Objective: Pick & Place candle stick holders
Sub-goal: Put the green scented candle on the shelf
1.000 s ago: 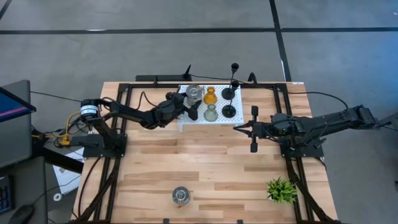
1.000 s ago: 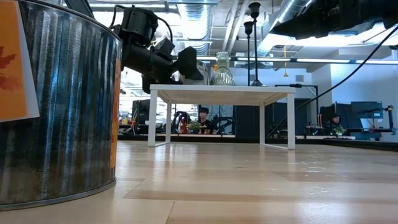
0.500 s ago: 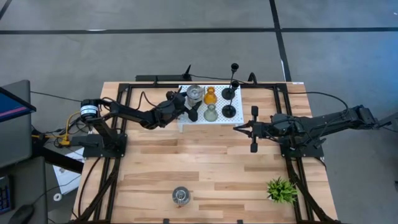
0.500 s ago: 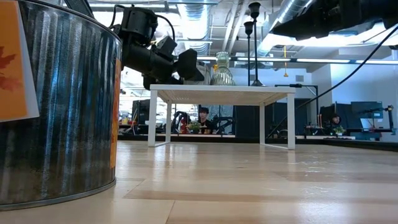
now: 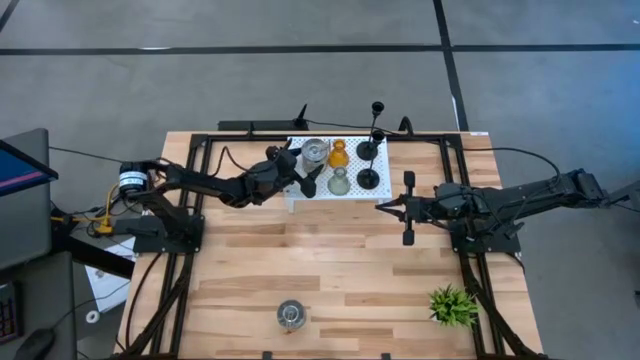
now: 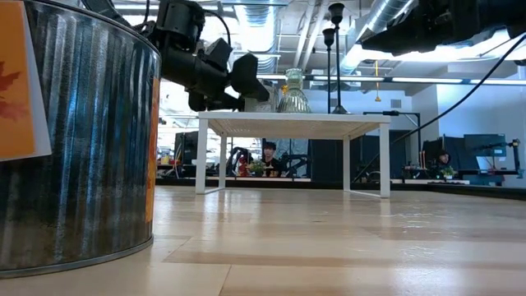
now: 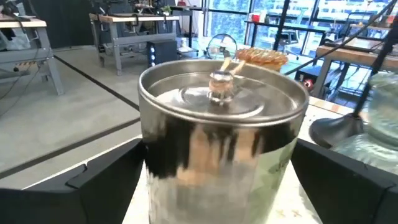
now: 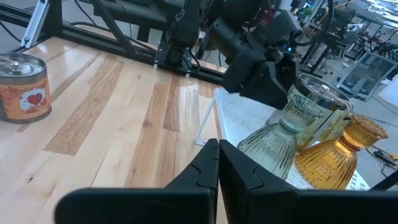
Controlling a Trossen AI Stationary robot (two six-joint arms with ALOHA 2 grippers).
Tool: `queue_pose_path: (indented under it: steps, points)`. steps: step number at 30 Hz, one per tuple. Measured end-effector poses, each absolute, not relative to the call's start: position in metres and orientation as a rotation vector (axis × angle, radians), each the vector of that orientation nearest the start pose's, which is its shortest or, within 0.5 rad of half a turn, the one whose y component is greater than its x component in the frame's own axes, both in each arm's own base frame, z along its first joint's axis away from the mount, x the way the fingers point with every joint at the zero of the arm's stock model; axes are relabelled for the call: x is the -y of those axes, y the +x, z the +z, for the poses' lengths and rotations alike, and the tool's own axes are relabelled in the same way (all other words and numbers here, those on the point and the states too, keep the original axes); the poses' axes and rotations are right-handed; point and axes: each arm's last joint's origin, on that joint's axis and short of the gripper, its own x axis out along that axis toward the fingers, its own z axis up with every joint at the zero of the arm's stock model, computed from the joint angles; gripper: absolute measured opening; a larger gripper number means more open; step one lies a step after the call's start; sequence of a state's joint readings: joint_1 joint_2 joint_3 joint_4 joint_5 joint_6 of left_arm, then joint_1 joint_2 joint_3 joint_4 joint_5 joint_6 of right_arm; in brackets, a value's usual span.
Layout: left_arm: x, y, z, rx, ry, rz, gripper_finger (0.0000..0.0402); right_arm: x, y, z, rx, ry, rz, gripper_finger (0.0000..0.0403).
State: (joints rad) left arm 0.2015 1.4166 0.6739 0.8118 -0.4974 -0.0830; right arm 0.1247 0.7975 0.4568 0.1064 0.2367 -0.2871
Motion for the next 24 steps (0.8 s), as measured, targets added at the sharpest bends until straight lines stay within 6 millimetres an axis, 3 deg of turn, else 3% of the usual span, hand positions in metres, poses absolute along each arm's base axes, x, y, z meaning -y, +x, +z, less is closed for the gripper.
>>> queue_pose_path:
  steps: [15, 24]
  points:
    - [-0.052, 0.255, 0.294, 0.191, -0.033, 0.651, 0.0399, -0.016, 0.179, 0.245, -0.247, -0.328, -0.077, 0.0]
    - [-0.023, 0.25, 0.3, 0.184, -0.073, 0.539, 0.0361, -0.016, 0.179, 0.245, -0.246, -0.328, -0.077, 0.0]
